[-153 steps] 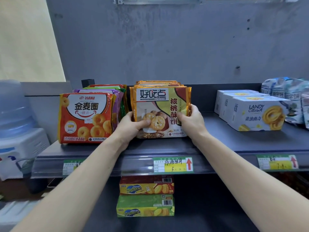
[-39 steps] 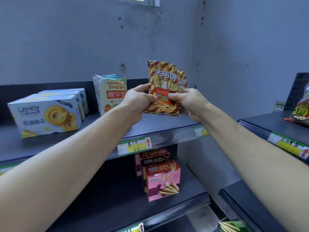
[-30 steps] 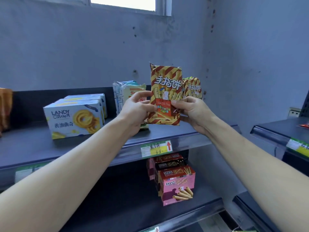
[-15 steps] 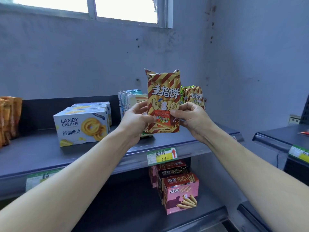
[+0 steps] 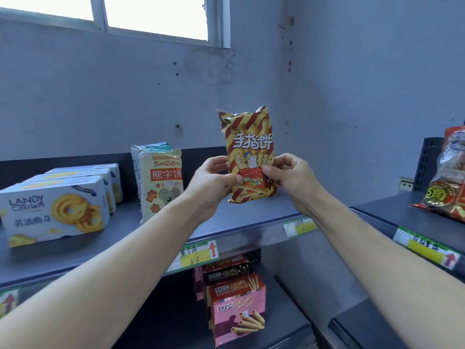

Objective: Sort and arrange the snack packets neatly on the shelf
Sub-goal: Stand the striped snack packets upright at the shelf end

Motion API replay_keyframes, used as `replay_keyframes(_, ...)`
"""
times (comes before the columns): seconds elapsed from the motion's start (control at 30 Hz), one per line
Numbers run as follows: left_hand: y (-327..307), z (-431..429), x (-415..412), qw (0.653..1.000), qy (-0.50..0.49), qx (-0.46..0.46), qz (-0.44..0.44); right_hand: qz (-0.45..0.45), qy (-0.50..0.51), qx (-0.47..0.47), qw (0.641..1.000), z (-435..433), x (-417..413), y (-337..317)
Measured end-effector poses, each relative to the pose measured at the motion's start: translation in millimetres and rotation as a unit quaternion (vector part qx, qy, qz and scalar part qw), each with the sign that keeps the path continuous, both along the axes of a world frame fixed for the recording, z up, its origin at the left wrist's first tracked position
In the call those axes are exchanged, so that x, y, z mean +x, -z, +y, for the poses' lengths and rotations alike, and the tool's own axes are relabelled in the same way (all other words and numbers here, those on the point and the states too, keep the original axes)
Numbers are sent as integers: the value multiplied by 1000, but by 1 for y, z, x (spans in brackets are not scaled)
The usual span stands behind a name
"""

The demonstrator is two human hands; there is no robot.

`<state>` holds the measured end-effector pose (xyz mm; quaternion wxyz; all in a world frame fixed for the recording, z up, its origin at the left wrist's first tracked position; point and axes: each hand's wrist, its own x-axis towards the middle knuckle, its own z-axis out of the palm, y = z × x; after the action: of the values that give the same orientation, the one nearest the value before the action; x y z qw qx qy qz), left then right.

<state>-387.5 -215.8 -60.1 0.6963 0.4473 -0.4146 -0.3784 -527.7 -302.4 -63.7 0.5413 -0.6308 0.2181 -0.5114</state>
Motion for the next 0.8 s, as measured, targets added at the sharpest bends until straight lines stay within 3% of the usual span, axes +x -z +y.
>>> replay_keyframes(0.27, 12, -82, -38, 997, -7, 59, -39, 28, 59, 41, 997, -81, -33, 19)
replay_keyframes(0.57, 29, -122, -28, 987, -78, 119, -78, 80, 14, 62, 995, -130, -18, 40)
replay_keyframes(0.8, 25, -130, -22, 979, -77, 150, -115, 124, -60, 92, 986, -143, -16, 35)
